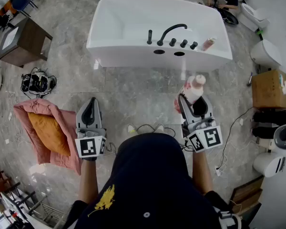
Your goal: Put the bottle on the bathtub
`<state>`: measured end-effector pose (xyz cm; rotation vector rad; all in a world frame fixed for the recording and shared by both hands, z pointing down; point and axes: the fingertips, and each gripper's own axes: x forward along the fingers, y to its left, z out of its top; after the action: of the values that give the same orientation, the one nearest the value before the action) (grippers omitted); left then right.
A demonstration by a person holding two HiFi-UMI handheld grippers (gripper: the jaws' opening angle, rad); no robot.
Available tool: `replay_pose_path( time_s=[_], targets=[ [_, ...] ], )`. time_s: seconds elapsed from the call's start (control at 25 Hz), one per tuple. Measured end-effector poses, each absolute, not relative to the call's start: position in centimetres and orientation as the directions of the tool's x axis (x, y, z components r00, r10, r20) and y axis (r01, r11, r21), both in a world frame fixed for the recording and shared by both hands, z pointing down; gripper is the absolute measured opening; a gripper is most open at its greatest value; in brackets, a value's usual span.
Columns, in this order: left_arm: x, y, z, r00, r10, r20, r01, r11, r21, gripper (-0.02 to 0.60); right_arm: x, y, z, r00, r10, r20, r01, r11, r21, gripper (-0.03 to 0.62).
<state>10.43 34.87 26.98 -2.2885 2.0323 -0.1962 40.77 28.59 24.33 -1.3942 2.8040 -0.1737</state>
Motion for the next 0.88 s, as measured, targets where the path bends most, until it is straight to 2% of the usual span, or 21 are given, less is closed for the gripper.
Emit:
replay_pose_path(
  time_s=[0.36,0.56,0.88],
  targets=[
    [8.9,36.2,26.9,0.083,-0.996,0.027,-0.985,-0.086,-0.153,0.018,38.9,28.7,24.1,-0.632,-0.775,0.022,-0.769,0.623,-0.142,0.219],
    [8.6,36.3,26.8,0.099,-0.995,0.022,-0.981,-0.102,-0.164,0.017,37.2,30.3,24.4,-0.624,-0.779,0.065,-0.782,0.622,-0.052,0.218],
    [5.7,37.2,27.2,0.086,-0.996,0.029,-0.988,-0.089,-0.127,0.017,35.1,31.0,24.9,-0.602,-0.792,0.104,-0.798,0.603,-0.023,0.219]
  ],
)
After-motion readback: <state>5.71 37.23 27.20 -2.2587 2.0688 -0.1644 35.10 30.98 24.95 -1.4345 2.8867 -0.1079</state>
